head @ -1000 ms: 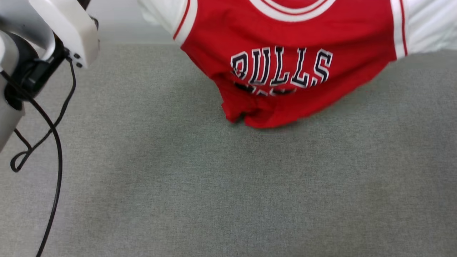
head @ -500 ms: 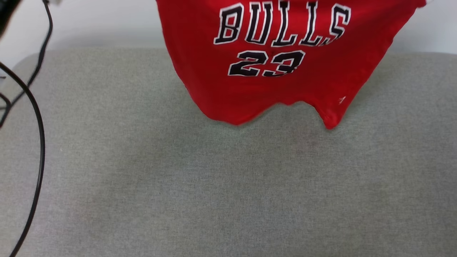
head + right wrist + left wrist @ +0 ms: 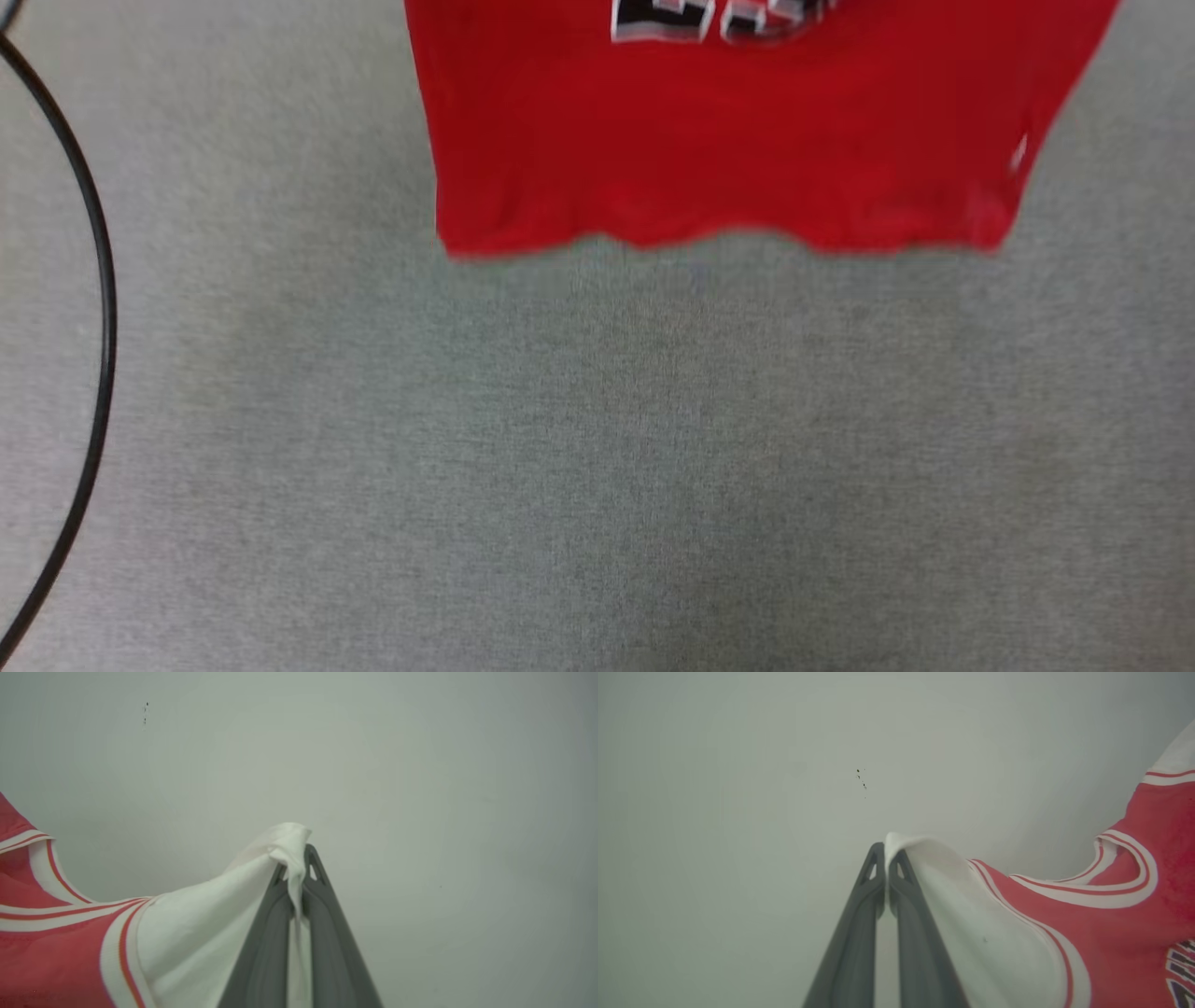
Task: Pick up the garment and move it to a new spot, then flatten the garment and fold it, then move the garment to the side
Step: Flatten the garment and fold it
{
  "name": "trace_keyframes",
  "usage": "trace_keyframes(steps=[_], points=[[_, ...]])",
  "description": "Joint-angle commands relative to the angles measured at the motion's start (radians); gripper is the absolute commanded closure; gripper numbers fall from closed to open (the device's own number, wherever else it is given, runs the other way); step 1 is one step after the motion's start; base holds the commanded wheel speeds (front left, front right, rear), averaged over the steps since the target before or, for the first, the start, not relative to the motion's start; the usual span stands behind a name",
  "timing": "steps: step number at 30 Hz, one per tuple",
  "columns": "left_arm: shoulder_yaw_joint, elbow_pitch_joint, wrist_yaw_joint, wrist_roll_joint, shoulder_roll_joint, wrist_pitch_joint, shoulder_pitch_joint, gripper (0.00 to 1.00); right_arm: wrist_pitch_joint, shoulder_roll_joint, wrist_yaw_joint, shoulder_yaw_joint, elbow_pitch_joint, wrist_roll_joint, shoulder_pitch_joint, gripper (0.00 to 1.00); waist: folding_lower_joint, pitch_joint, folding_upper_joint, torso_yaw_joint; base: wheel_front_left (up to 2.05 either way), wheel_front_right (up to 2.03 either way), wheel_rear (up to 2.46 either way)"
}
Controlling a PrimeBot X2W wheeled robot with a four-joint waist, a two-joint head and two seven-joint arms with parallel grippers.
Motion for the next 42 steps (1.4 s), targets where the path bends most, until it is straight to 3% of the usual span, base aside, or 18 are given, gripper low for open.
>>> trace_keyframes(steps=[1, 11, 19, 26, 32, 42], points=[[0.009, 0.033, -0.004, 0.01, -0.017, -0.015, -0.044, 1.0, -0.013, 0.007, -0.001, 0.008, 0.035, -0.01, -0.065, 1.0, -0.0001, 0.086, 0.0, 0.002, 0.0, 0.0, 0.0], [0.044, 0.193, -0.012, 0.043, -0.06, -0.096, -0.242, 1.0, -0.091, 0.028, -0.001, 0.054, 0.254, -0.054, -0.355, 1.0, -0.0001, 0.231, 0.0, 0.008, 0.0, 0.0, 0.0], [0.031, 0.265, -0.03, 0.042, -0.078, -0.152, -0.221, 1.0, -0.165, 0.059, -0.001, 0.136, 0.372, -0.028, -0.409, 1.0, -0.0001, 0.274, 0.0, 0.015, 0.0, 0.0, 0.0], [0.02, 0.284, -0.041, 0.015, -0.076, -0.23, -0.089, 1.0, -0.251, 0.078, -0.001, 0.241, 0.411, 0.049, -0.311, 1.0, -0.0001, 0.243, 0.0, 0.008, 0.0, 0.0, 0.0], [0.011, 0.246, -0.032, -0.015, -0.042, -0.29, 0.102, 1.0, -0.306, 0.053, -0.001, 0.342, 0.379, 0.139, -0.157, 1.0, -0.0001, 0.164, 0.0, 0.002, 0.0, 0.0, 0.0], [0.018, 0.083, 0.056, -0.094, 0.016, -0.327, 0.475, 1.0, -0.335, -0.007, -0.001, 0.448, 0.276, 0.262, 0.155, 1.0, -0.0001, 0.036, 0.0, -0.005, 0.0, 0.0, 0.0]])
